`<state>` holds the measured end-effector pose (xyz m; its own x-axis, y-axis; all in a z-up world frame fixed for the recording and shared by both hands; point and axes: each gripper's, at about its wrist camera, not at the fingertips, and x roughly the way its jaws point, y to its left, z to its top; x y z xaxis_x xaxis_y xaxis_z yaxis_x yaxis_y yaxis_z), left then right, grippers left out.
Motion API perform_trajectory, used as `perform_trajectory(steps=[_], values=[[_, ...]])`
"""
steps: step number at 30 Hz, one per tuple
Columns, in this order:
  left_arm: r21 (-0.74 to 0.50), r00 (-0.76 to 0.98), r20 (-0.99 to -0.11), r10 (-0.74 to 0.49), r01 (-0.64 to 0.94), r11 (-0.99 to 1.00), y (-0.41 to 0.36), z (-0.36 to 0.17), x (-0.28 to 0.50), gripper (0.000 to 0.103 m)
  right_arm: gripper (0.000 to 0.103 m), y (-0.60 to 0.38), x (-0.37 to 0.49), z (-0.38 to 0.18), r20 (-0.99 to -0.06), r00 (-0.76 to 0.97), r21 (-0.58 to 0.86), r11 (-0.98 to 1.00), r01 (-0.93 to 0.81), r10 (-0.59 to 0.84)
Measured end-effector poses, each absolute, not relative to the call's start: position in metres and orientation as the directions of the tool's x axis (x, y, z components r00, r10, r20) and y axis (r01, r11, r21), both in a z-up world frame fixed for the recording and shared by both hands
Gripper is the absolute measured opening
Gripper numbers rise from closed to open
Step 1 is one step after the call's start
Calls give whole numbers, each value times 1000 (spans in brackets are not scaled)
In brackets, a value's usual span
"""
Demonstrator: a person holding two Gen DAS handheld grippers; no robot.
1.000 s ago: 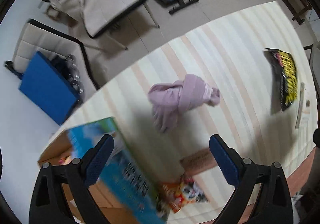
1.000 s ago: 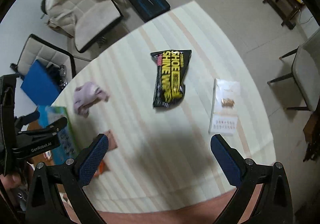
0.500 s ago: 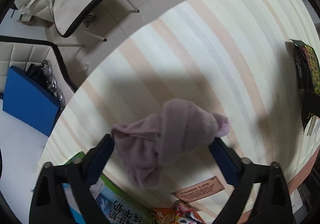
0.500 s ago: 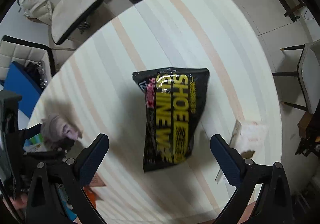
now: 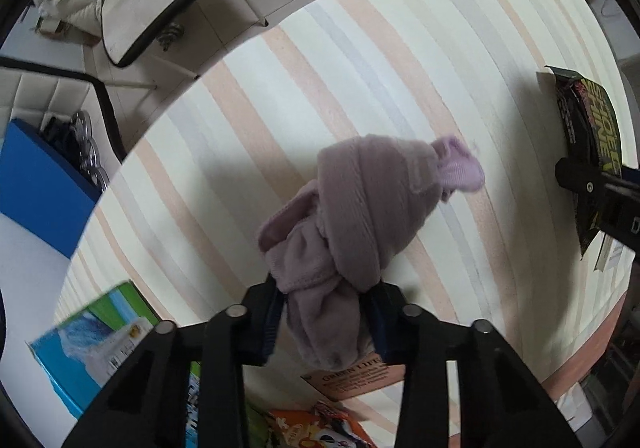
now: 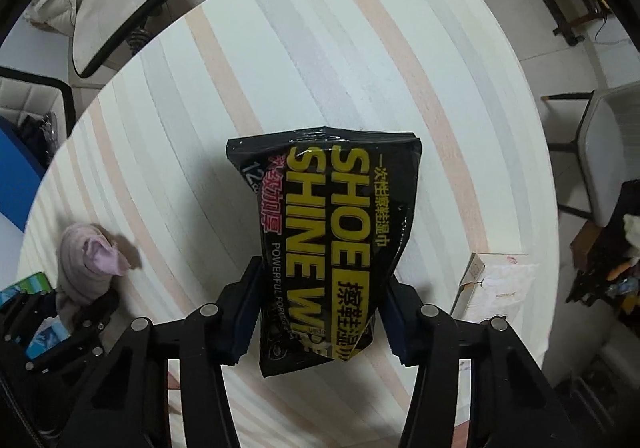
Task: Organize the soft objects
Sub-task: 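Grasp the lilac cloth with left tool while right tool grasps black shoe-wipes pack, then carry the lilac cloth and black wipes pack over the box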
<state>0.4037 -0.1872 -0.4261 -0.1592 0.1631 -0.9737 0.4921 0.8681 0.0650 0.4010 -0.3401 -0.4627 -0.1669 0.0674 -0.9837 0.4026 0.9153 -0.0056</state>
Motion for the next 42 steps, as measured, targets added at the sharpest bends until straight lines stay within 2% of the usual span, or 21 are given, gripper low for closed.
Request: perform_trajectory(steps=[3, 6, 10, 14, 17, 20, 24, 25, 26, 27, 28, 30, 33, 38, 42], values=[[27, -185, -975, 125, 460, 887, -186, -423, 391, 31, 44, -329, 399, -462, -985, -162, -8, 928, 373, 57], [-16, -210, -974, 87, 447, 895, -186, -426, 374, 34, 43, -318, 391, -462, -982, -180, -2, 948, 319, 59], [33, -166, -978, 128, 482, 875, -194, -427, 361, 38, 44, -302, 376, -465, -977, -209, -12, 969, 247, 41], [29, -171, -978, 117, 447, 894, -196, -423, 363, 38, 52, -293, 378, -468, -974, -219, 3, 973, 232, 55], [-4, -191, -979, 77, 392, 920, -188, -418, 369, 49, 62, -296, 384, -466, -972, -217, 31, 969, 246, 86], [6, -178, -981, 78, 371, 928, -188, -419, 376, 51, 72, -300, 387, -467, -974, -208, 36, 965, 259, 92], [26, -136, -987, 83, 377, 926, -197, -420, 381, 51, 72, -306, 392, -467, -976, -196, 34, 960, 278, 92], [34, -119, -989, 86, 384, 923, -198, -420, 380, 51, 72, -307, 392, -467, -977, -194, 33, 959, 283, 91], [45, -102, -991, 92, 388, 921, -202, -420, 378, 47, 71, -306, 394, -466, -977, -193, 29, 958, 286, 87], [47, -95, -991, 92, 392, 919, -204, -420, 375, 34, 69, -306, 393, -467, -978, -191, 23, 958, 285, 80], [54, -94, -991, 99, 397, 916, -205, -422, 370, 31, 66, -306, 393, -465, -980, -190, 5, 961, 278, 60], [59, -66, -993, 93, 404, 913, -208, -419, 364, 25, 51, -319, 389, -462, -985, -171, -9, 966, 259, 36], [42, -61, -996, 71, 385, 922, -203, -415, 353, 21, 45, -321, 390, -458, -988, -152, -10, 967, 256, 30], [2, -8, -1000, 5, 332, 943, -183, -392, 340, 21, 42, -323, 376, -448, -991, -118, 33, 959, 282, 69], [-14, 63, -997, -34, 298, 955, -168, -354, 319, 21, 42, -321, 356, -426, -991, -64, 97, 956, 278, 119]])
